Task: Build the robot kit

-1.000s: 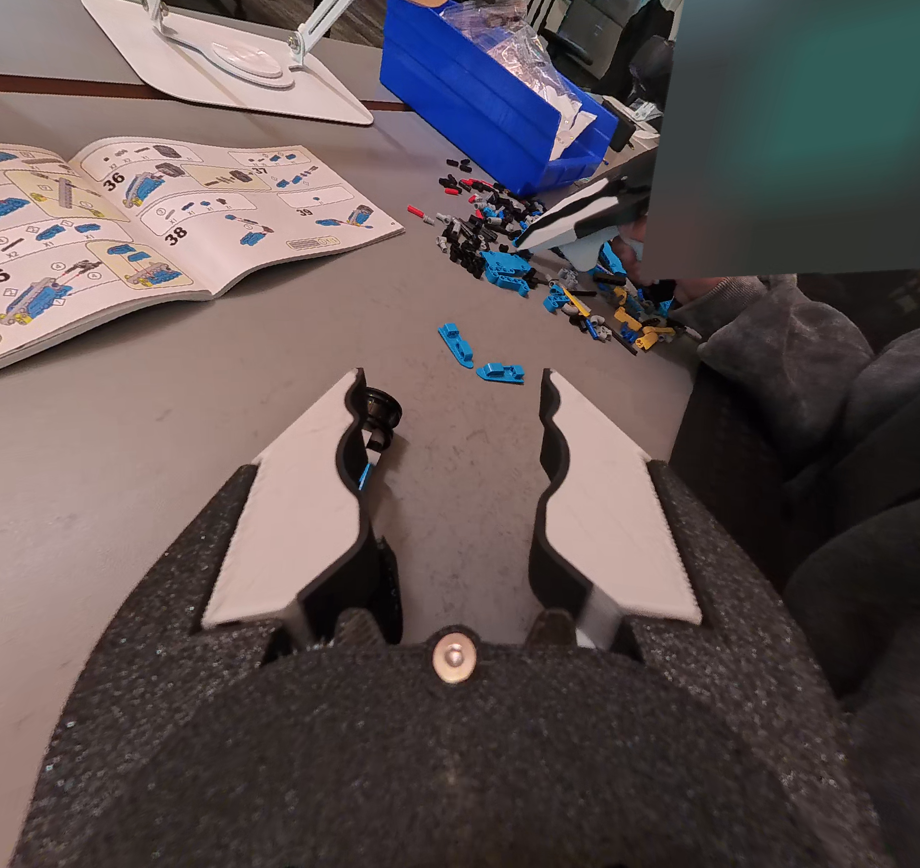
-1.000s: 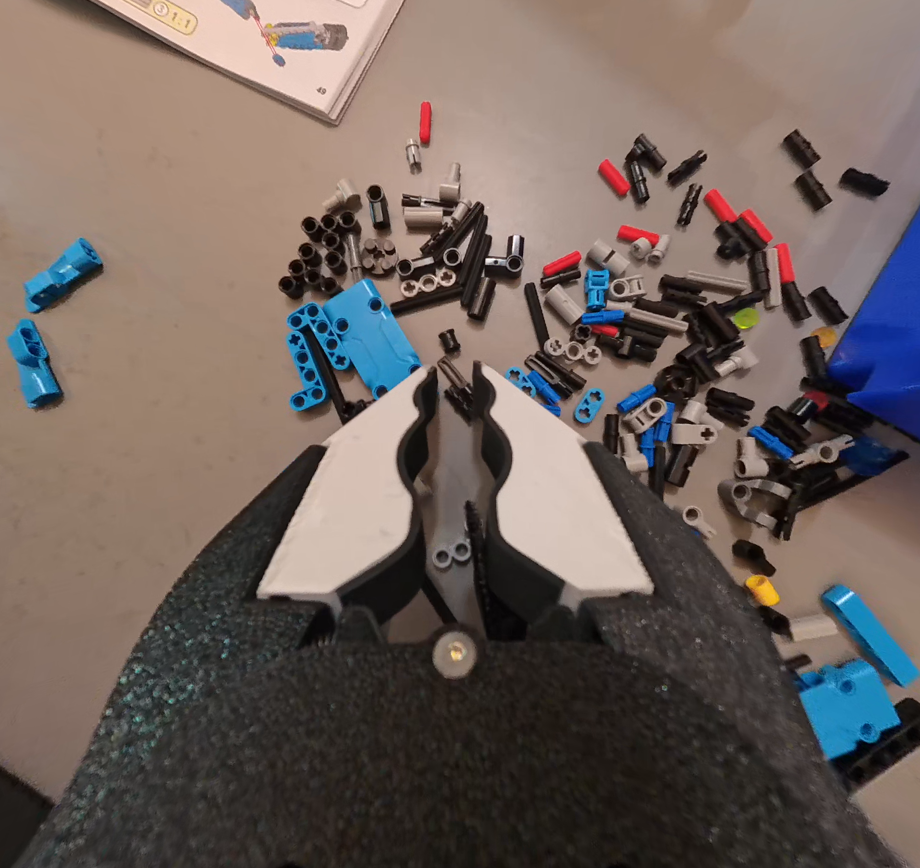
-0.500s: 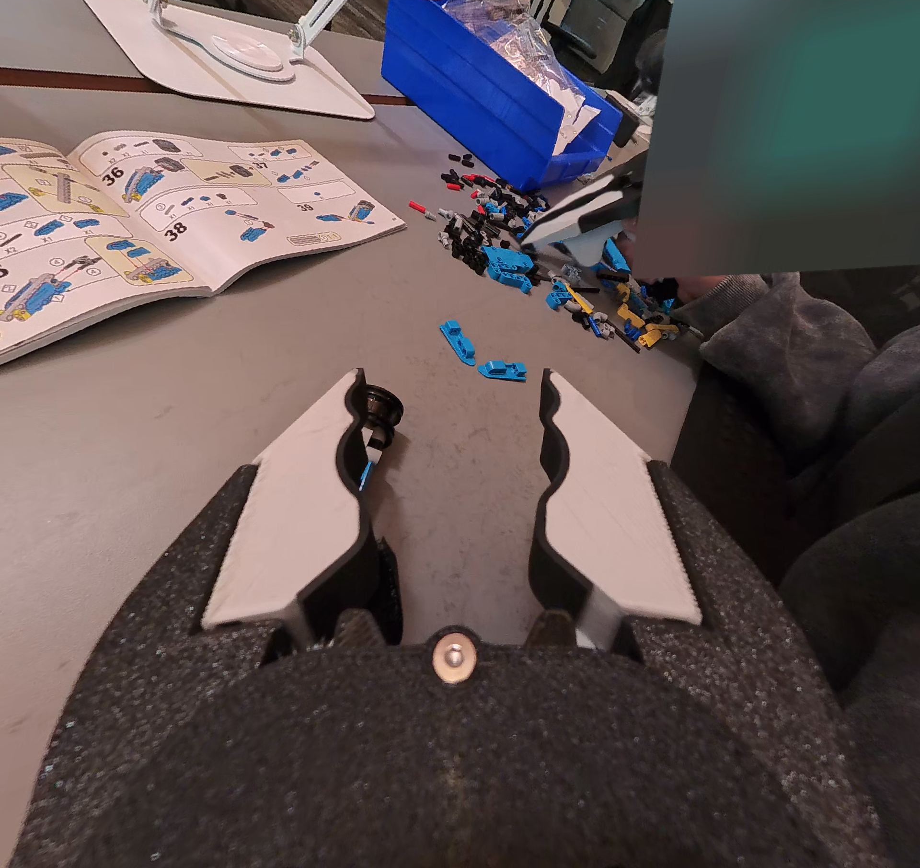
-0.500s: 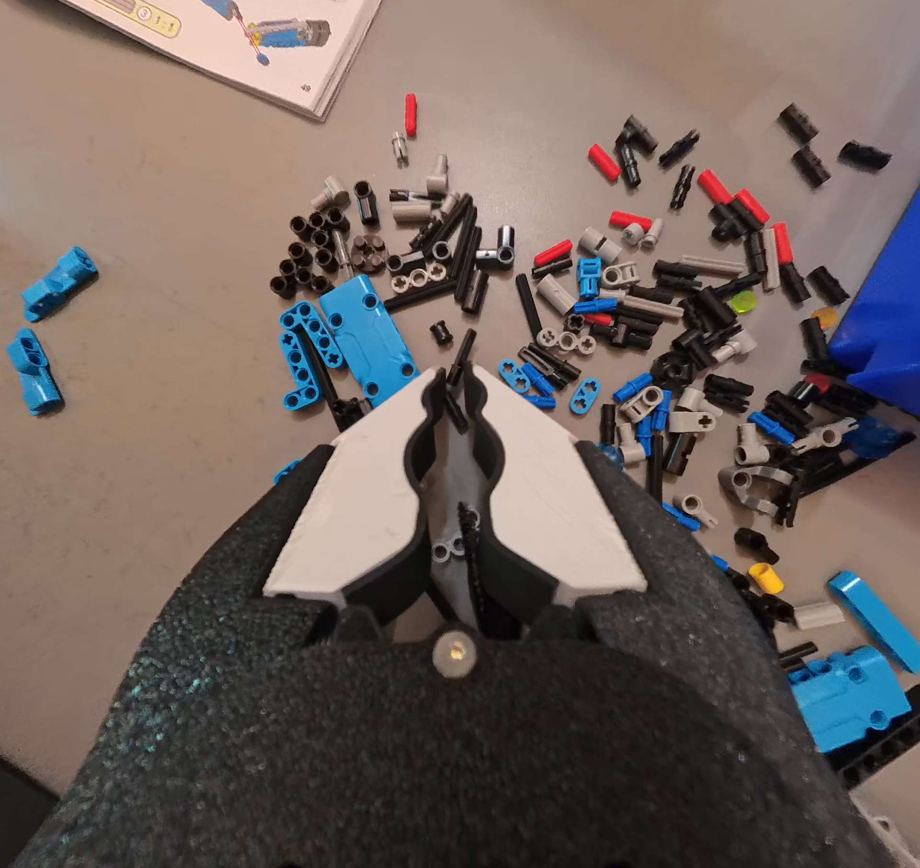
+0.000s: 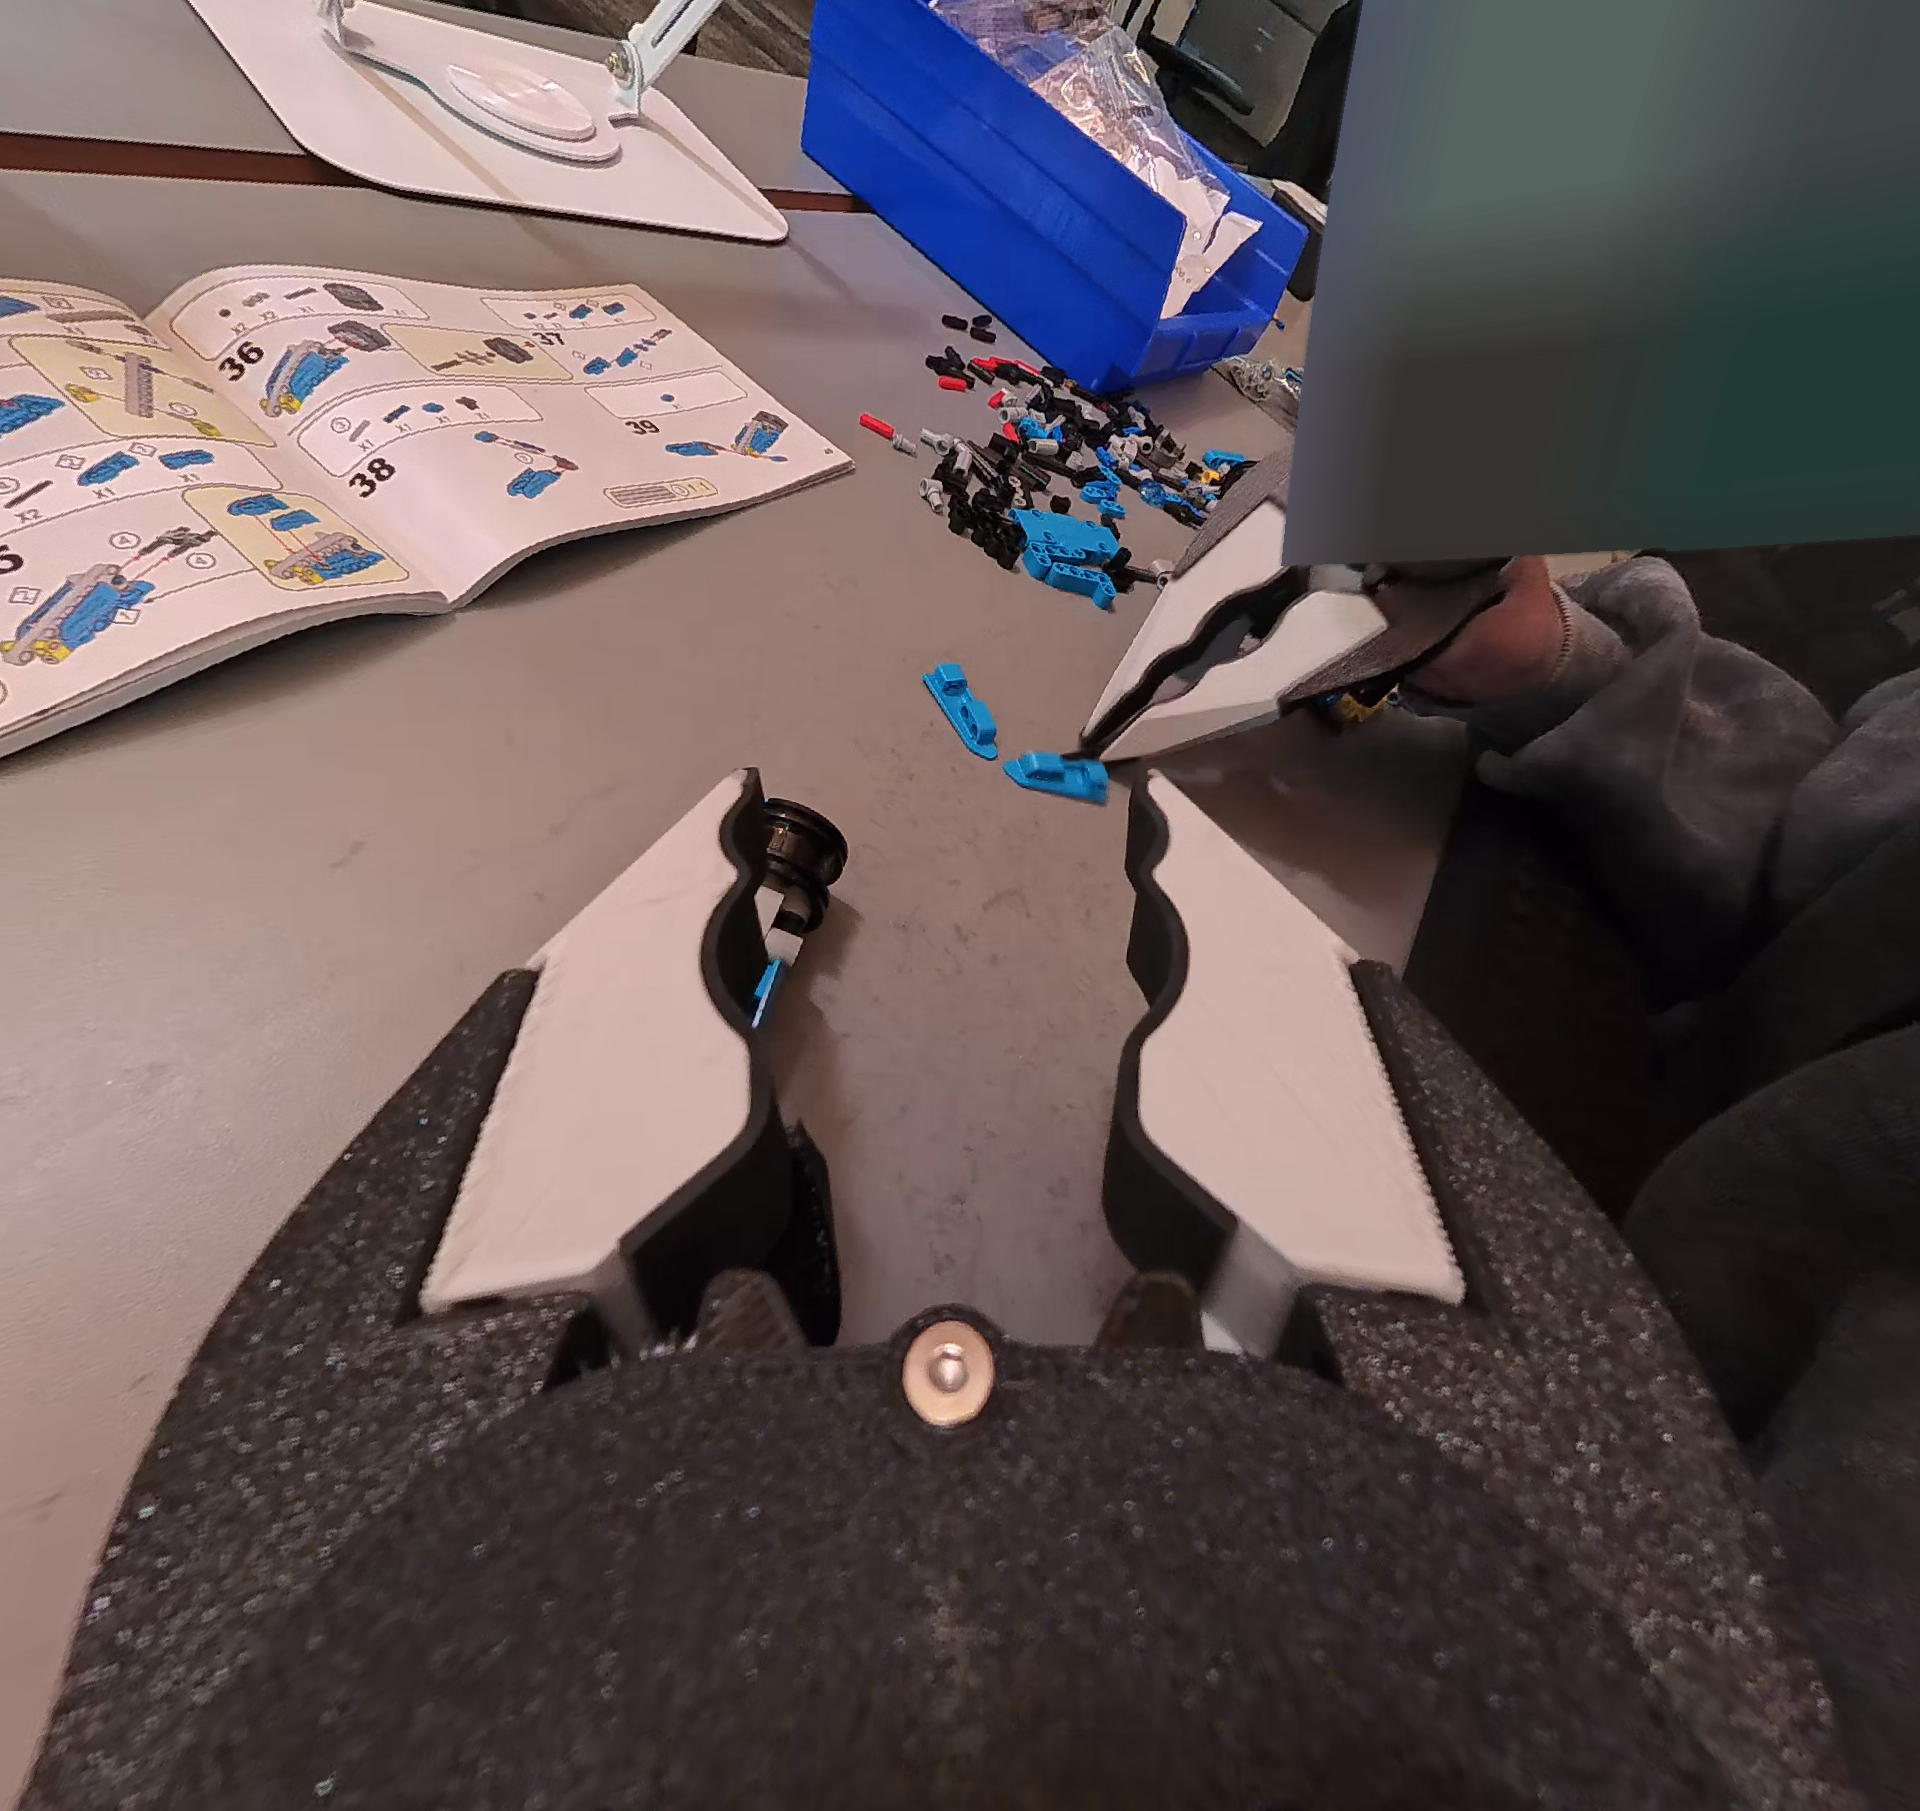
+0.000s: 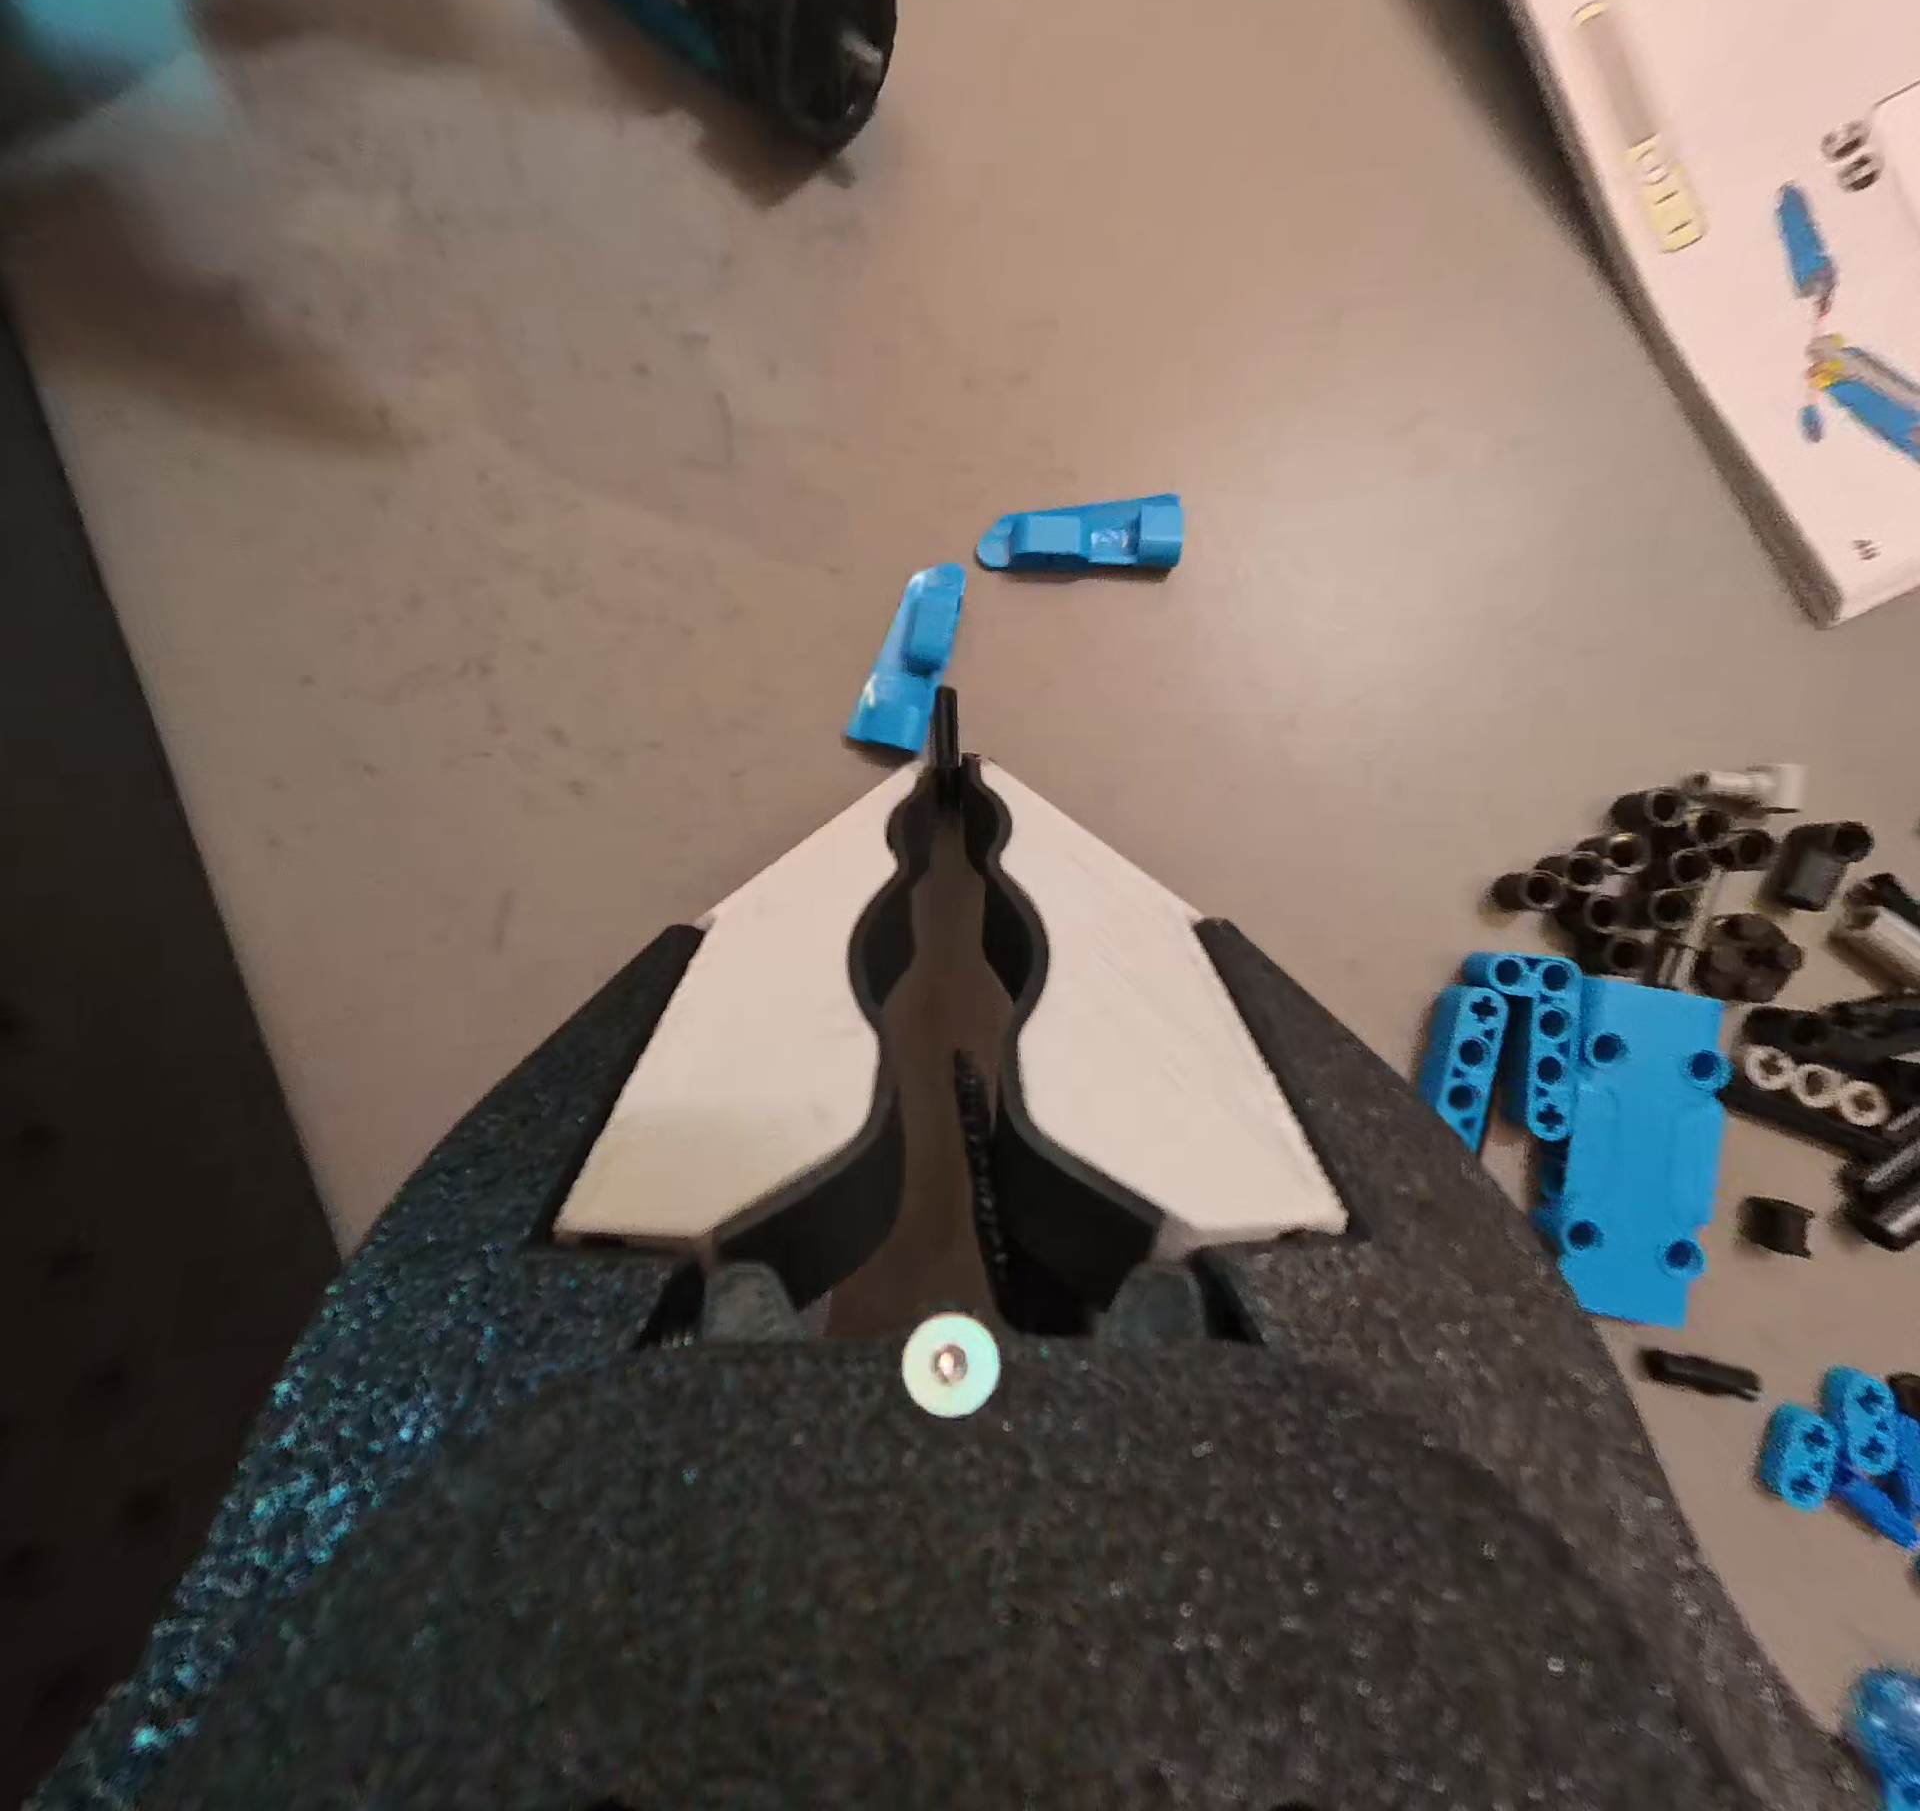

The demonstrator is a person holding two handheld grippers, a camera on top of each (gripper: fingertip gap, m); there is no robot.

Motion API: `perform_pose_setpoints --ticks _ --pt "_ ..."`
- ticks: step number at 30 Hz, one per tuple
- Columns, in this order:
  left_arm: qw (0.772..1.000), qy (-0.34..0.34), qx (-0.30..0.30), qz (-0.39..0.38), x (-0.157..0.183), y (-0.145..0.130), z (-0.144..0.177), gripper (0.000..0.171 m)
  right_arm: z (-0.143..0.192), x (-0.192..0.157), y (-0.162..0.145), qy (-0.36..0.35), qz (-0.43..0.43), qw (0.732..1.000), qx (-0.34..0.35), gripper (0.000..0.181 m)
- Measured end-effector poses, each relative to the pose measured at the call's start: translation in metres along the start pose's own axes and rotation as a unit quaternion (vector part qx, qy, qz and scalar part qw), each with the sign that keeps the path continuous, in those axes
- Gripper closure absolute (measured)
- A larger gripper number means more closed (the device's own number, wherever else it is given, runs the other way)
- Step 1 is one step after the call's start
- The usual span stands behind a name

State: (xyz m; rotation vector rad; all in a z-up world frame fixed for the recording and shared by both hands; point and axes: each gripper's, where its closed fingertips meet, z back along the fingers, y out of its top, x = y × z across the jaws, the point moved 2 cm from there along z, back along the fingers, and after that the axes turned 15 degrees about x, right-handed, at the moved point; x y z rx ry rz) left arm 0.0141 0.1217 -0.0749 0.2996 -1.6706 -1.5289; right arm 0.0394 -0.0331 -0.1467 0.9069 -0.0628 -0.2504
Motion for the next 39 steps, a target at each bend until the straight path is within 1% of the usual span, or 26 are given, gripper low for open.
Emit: perform_pose_setpoints --ticks 2,3,4,5,6,8,9,10,11,12,13,14,15,17,19,21,22,24,25,29,31,35,39 --pt "1.000 0.000 0.000 0.000 0.000 0.000 0.000 0.102 0.000 -0.002 0.002 0.012 -0.013 1.000 0.008 0.176" --pt "1.000 0.000 -0.001 0.000 0.000 0.000 0.000 0.102 0.003 0.001 0.002 0.007 -0.018 1.000 0.010 0.175" --pt "1.000 0.000 -0.002 0.000 0.000 -0.001 0.000 0.102 0.009 0.010 0.000 -0.012 -0.012 1.000 0.005 0.167" --pt "1.000 -0.001 -0.003 0.000 0.000 -0.001 0.000 0.102 0.021 0.027 -0.003 -0.055 0.001 0.998 0.000 0.154" --pt "1.000 0.000 -0.003 0.001 0.000 -0.001 0.000 0.102 0.038 0.049 -0.004 -0.111 0.007 0.994 0.005 0.146" --pt "1.000 -0.002 -0.001 0.004 0.000 0.000 0.001 0.102 0.077 0.085 -0.002 -0.190 -0.015 0.981 0.040 0.151" --pt "1.000 -0.005 0.000 0.007 0.001 0.001 0.001 0.102 0.094 0.100 -0.004 -0.214 -0.036 0.974 0.060 0.157" --pt "1.000 -0.006 0.000 0.008 0.001 0.001 0.001 0.102 0.108 0.117 -0.012 -0.245 -0.059 0.966 0.064 0.164" --pt "1.000 -0.005 0.000 0.008 0.001 0.000 0.001 0.102 0.119 0.136 -0.024 -0.285 -0.089 0.953 0.053 0.163" --pt "1.000 -0.004 -0.002 0.006 0.000 0.000 0.001 0.102 0.124 0.149 -0.035 -0.302 -0.121 0.945 0.042 0.156" --pt "1.000 -0.003 -0.004 0.005 0.000 -0.001 0.001 0.102 0.122 0.152 -0.044 -0.292 -0.150 0.944 0.035 0.145" --pt "1.000 -0.002 -0.004 0.004 0.000 -0.001 0.001 0.102 0.119 0.152 -0.052 -0.283 -0.172 0.943 0.027 0.146" --pt "1.000 -0.002 -0.005 0.003 0.000 -0.001 0.000 0.102 0.119 0.157 -0.059 -0.297 -0.182 0.937 0.015 0.149" --pt "1.000 -0.002 -0.005 0.003 0.000 -0.002 0.000 0.102 0.119 0.161 -0.067 -0.313 -0.184 0.932 0.000 0.149" --pt "1.000 -0.002 -0.006 0.004 0.000 -0.002 0.000 0.102 0.123 0.168 -0.066 -0.336 -0.194 0.922 0.007 0.156" --pt "1.000 -0.002 -0.009 0.003 0.000 -0.003 0.000 0.102 0.120 0.172 -0.064 -0.340 -0.216 0.915 0.020 0.159" --pt "1.000 -0.002 -0.011 0.002 0.000 -0.003 0.000 0.102 0.117 0.171 -0.066 -0.336 -0.220 0.915 0.017 0.160" --pt "1.000 -0.001 -0.012 0.000 0.000 -0.004 -0.001 0.102 0.110 0.169 -0.069 -0.334 -0.205 0.920 -0.001 0.161" --pt "1.000 -0.001 -0.013 0.000 0.000 -0.004 0.000 0.102 0.109 0.167 -0.067 -0.332 -0.196 0.923 0.001 0.164" --pt "1.000 -0.001 -0.012 0.000 0.000 -0.004 0.000 0.102 0.106 0.162 -0.065 -0.331 -0.168 0.928 -0.017 0.164" --pt "1.000 -0.001 -0.013 0.001 0.000 -0.004 0.000 0.102 0.102 0.157 -0.064 -0.317 -0.162 0.934 -0.017 0.164" --pt "1.000 -0.001 -0.014 0.000 0.000 -0.004 -0.001 0.102 0.100 0.157 -0.063 -0.310 -0.165 0.936 -0.015 0.162" --pt "1.000 -0.002 -0.013 0.001 0.000 -0.004 0.000 0.102 0.097 0.159 -0.064 -0.294 -0.191 0.937 -0.002 0.162"
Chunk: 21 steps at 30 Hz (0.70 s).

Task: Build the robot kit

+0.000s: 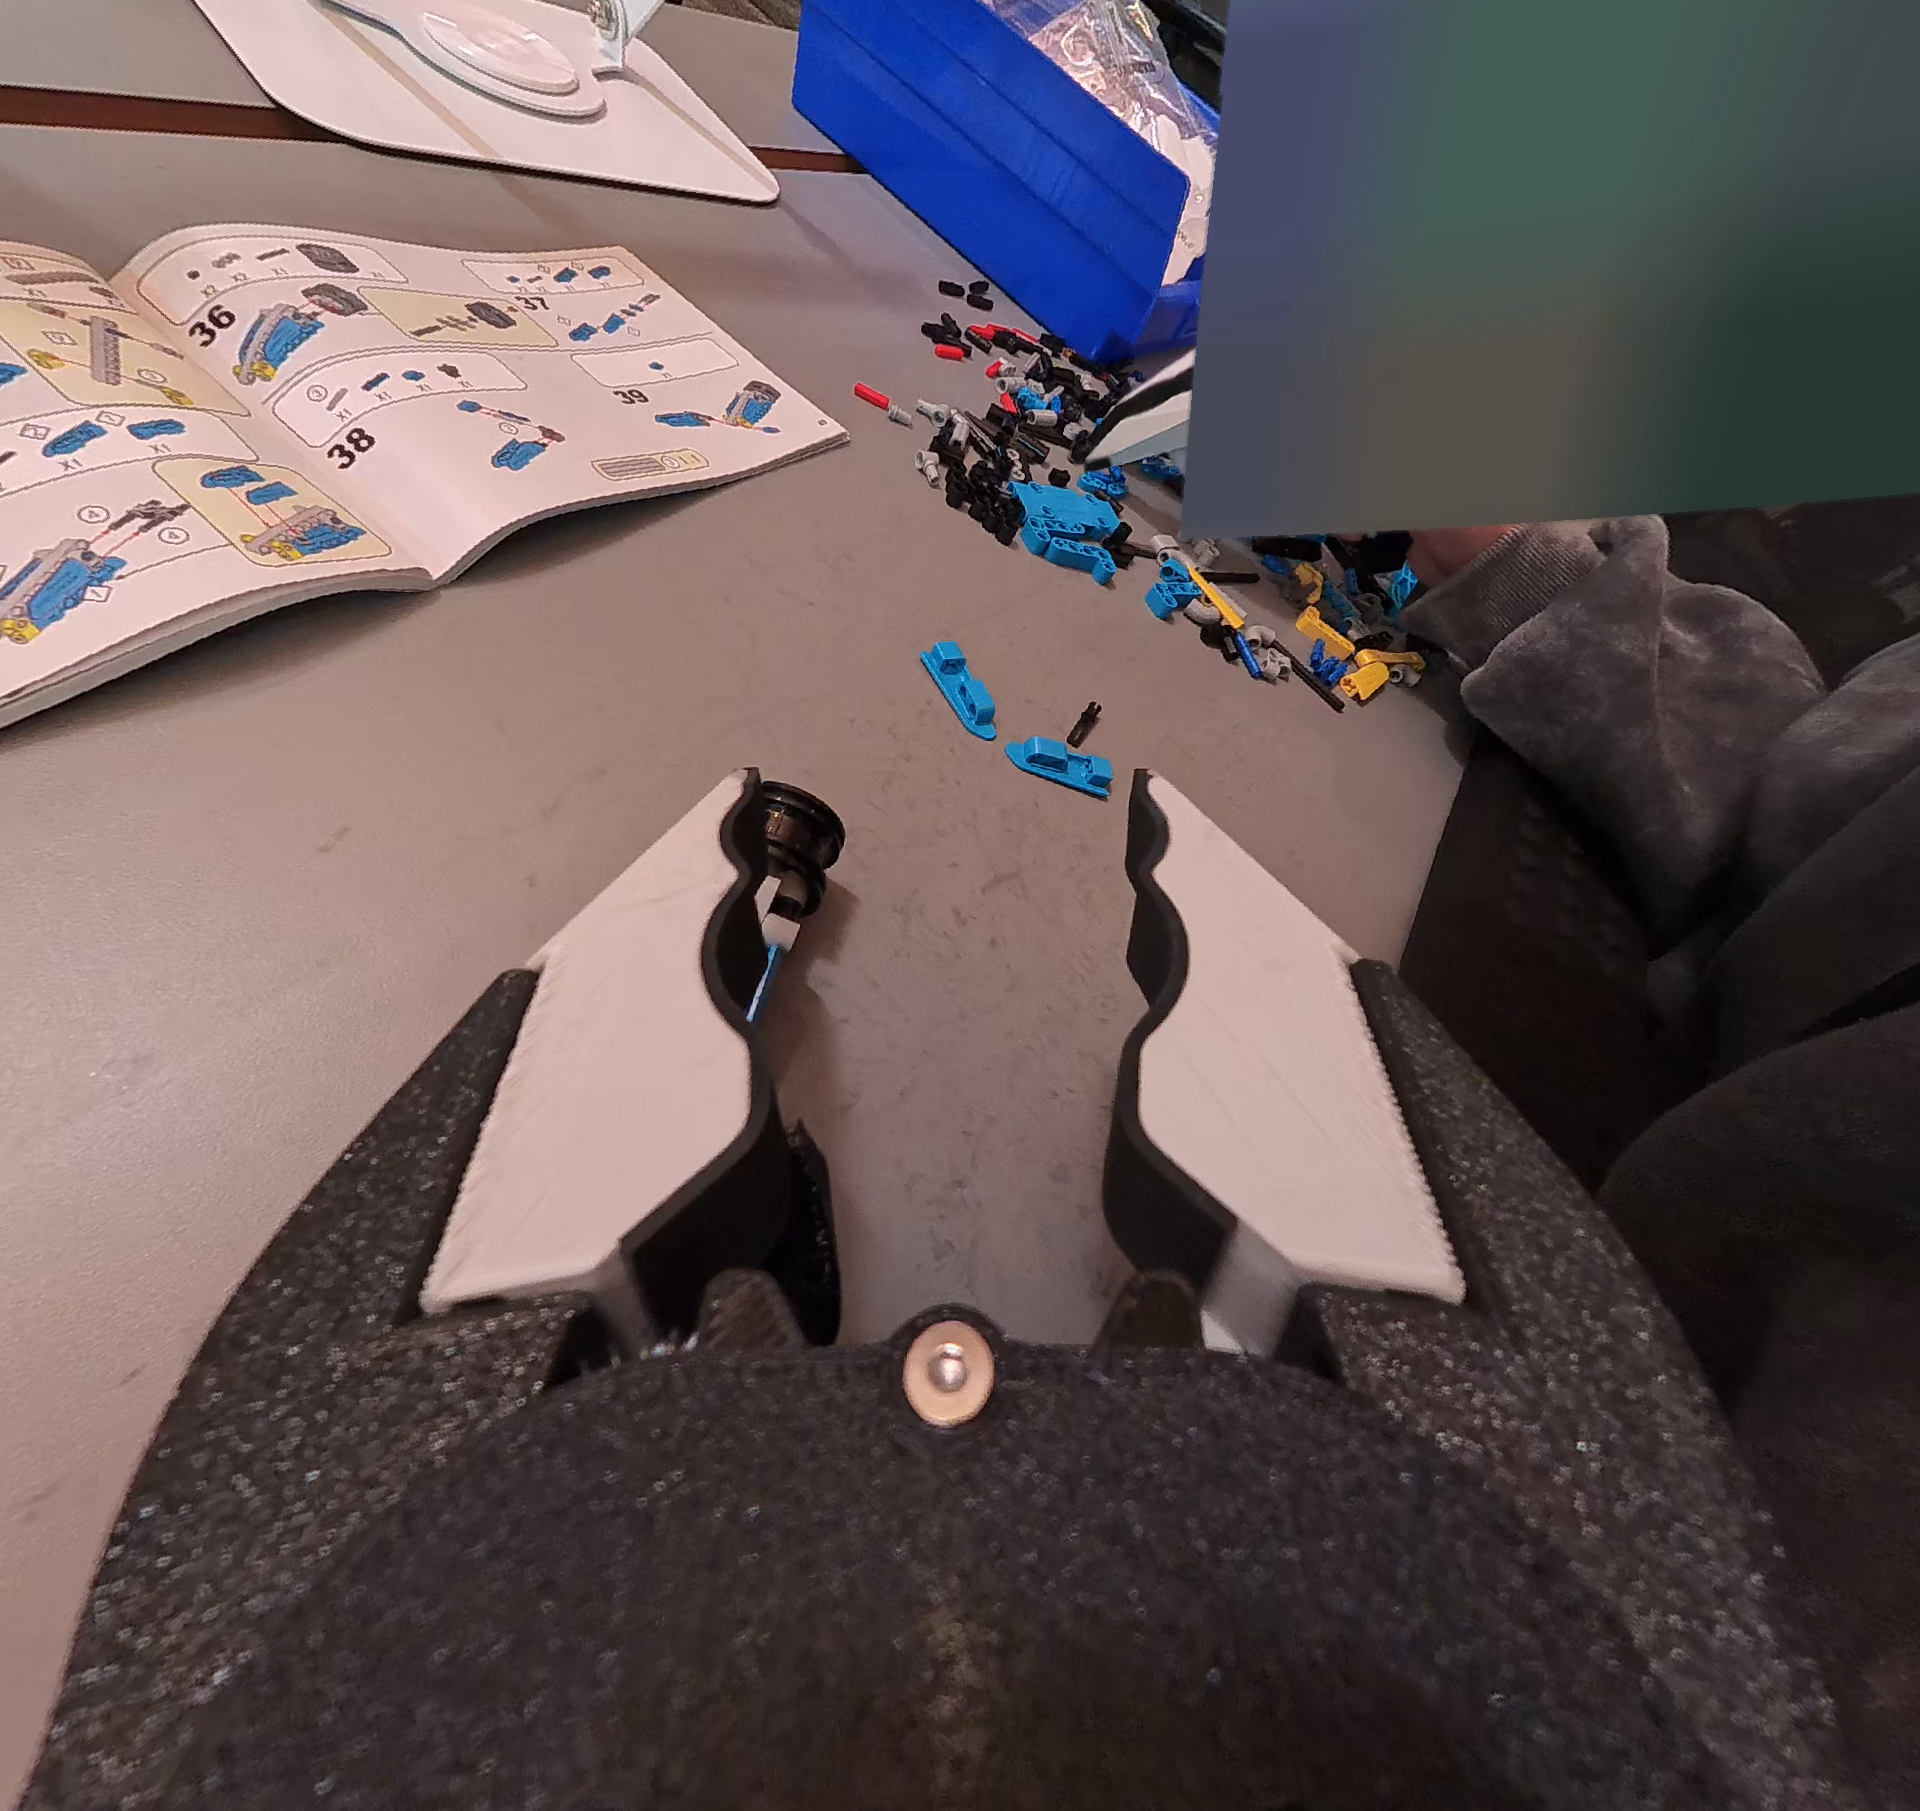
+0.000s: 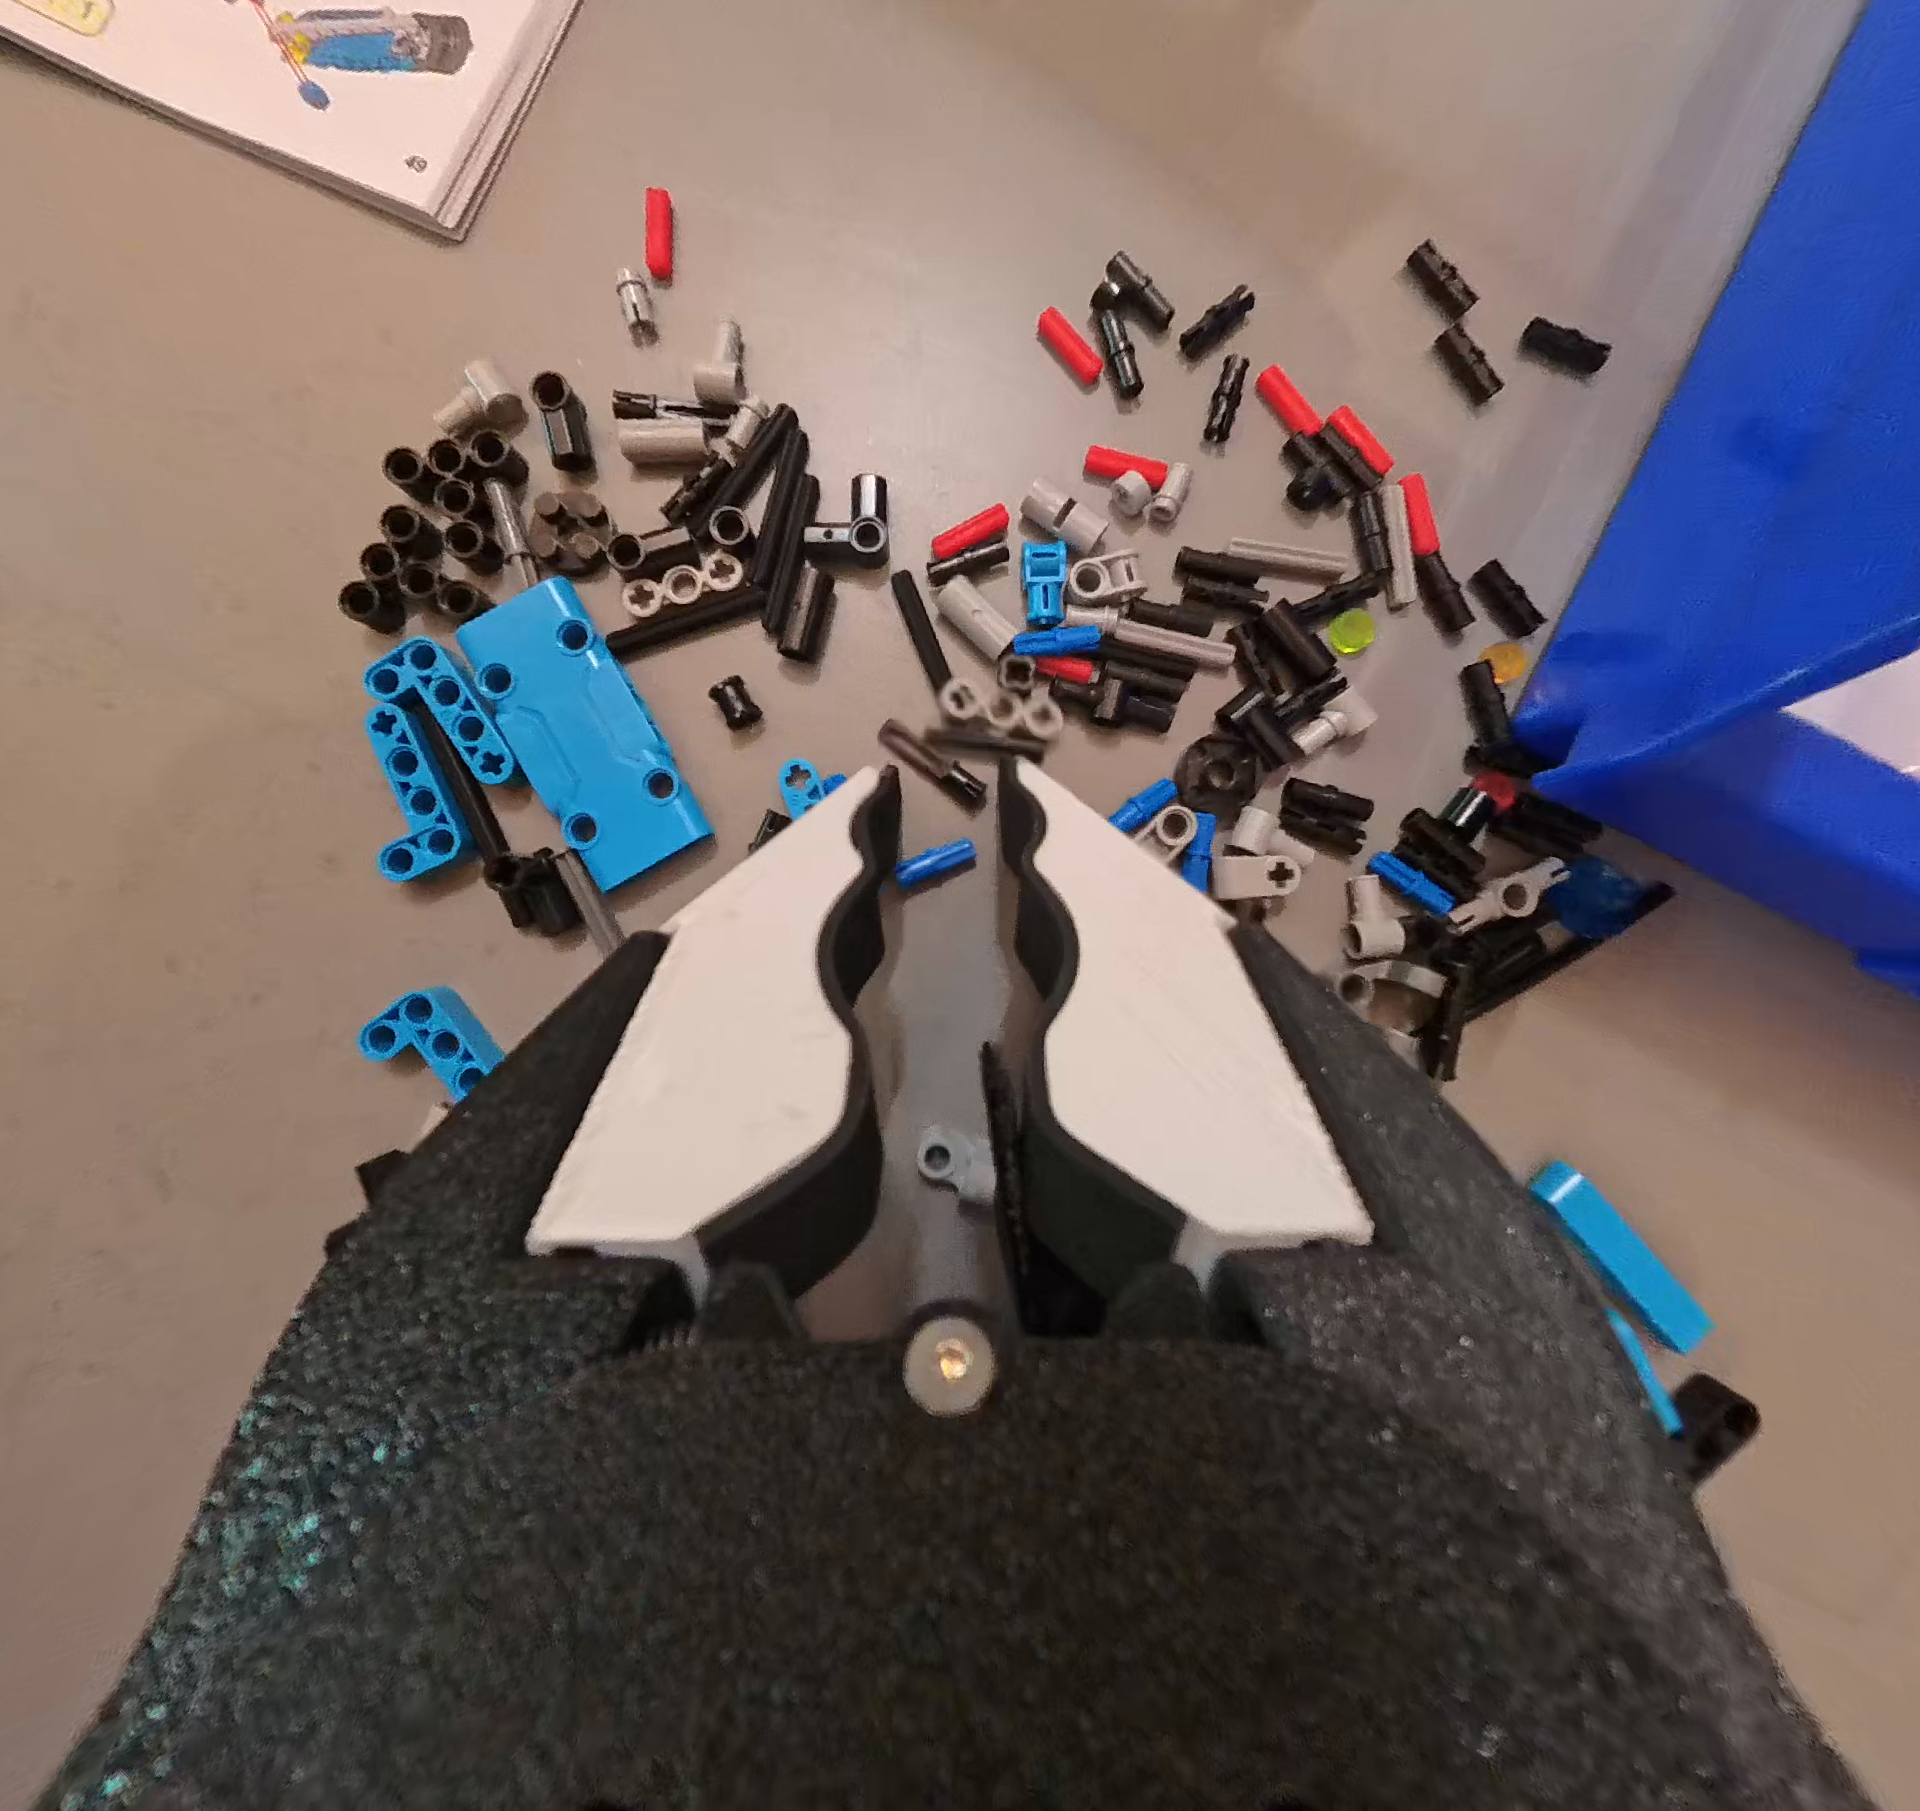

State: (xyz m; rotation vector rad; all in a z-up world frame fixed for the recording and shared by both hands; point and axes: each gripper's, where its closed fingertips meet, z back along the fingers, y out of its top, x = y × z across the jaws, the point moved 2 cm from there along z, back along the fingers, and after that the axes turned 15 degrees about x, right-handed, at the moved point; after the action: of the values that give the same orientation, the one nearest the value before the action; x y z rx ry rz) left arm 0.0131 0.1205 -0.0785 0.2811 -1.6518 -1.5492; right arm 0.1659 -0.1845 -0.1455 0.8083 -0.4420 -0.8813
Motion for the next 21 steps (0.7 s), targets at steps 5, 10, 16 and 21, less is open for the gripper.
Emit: perform_pose_setpoints --ticks 5,10,16,21 --pt "1.000 -0.001 0.005 0.003 0.000 0.002 0.001 0.102 0.000 -0.003 -0.002 0.026 -0.033 0.999 0.002 0.169" --pt "1.000 0.000 0.002 0.000 0.000 0.001 0.000 0.102 0.000 -0.009 -0.001 0.028 -0.001 1.000 0.001 0.181" --pt "1.000 0.000 0.002 0.001 0.000 0.001 0.000 0.102 0.003 -0.020 0.005 0.053 0.009 0.998 0.022 0.180" --pt "1.000 0.001 0.001 0.001 0.000 0.000 0.000 0.102 0.003 -0.037 0.015 0.080 0.004 0.996 0.034 0.160"
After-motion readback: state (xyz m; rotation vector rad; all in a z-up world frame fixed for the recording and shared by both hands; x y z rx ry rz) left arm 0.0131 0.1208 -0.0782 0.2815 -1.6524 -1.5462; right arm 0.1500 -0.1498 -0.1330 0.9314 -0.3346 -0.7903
